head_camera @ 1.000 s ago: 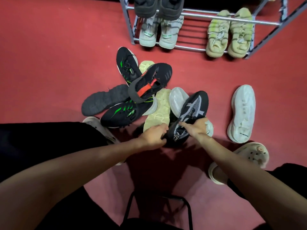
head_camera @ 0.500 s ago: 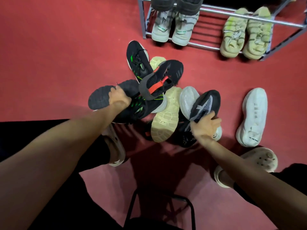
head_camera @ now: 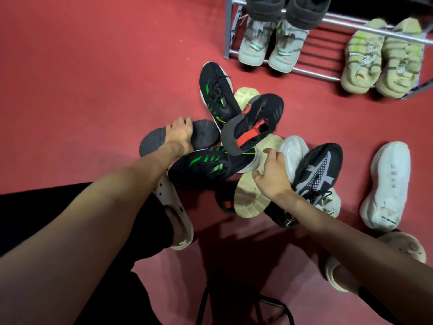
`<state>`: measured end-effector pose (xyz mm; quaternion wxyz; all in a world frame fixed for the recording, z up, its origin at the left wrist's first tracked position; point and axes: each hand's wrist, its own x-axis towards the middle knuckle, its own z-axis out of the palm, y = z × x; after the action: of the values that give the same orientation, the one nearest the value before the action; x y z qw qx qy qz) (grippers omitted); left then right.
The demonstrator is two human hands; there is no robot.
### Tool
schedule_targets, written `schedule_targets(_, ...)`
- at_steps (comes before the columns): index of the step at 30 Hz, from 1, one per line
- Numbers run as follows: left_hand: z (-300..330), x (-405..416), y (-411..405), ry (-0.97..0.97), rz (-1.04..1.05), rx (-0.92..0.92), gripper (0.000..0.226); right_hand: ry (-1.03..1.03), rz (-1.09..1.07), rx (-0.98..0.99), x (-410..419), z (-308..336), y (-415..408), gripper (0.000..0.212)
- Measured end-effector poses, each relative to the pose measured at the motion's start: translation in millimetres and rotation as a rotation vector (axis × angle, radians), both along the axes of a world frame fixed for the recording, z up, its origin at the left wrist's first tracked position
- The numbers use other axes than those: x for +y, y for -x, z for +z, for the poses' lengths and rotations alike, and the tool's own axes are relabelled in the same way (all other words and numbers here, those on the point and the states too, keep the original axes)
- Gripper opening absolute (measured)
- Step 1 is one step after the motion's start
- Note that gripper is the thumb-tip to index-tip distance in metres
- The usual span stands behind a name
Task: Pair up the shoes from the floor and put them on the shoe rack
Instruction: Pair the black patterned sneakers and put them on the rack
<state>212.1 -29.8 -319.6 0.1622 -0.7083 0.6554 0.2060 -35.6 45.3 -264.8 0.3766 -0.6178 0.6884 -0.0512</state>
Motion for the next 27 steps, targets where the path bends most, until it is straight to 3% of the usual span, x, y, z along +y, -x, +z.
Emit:
schedule_targets(2, 13.5, -2.0, -1.6, 0.095, -0.047, -0.097, 0.083, -0.035, -0.019, -0.031, -5.1, 2.7, 2.0, 0.054)
schedule_targets(5, 42.2, -2.7, -6.8, 0.310, 0.017, -0.069, 0.079, -0.055, -0.061, -0.073, -12.5, 11.6, 8.4, 0.052)
schedule_targets(8, 78.3, -6.4, -7.2, 0.468, -0.067, 0.041, 0.076, -0.028, -0.111, -0.109, -15.3, 28.7, 17.0, 0.048)
schedule_targets(12, 132.2, -2.7, 14.0, 0.563, -0.279, 0.350, 0.068, -0.045, -0.260, -0.270, -15.5, 58.6, 29.5, 0.041)
schedule_targets(15, 176.1, 11.8, 40.0, 0.570, -0.319, 0.532, 0.071, -0.177, -0.457, -0.598, -15.8, 86.8, 38.8, 0.025)
schedule_targets(20, 228.4, 38.6, 79.7, 0.553, -0.381, 0.642, 0.079, -0.516, -0.612, -1.064, -15.7, 123.8, 48.3, 0.053)
schedule_targets(25, 237.7, 62.5, 116.2, 0.441, -0.349, 0.840, 0.079, -0.711, -0.663, -1.239, -7.9, 132.2, 58.0, 0.046)
schedule_targets(27, 233.6, 69.6, 126.1, 0.404, -0.327, 0.937, 0.079, -0.774, -0.775, -1.293, -5.8, 130.8, 65.1, 0.040)
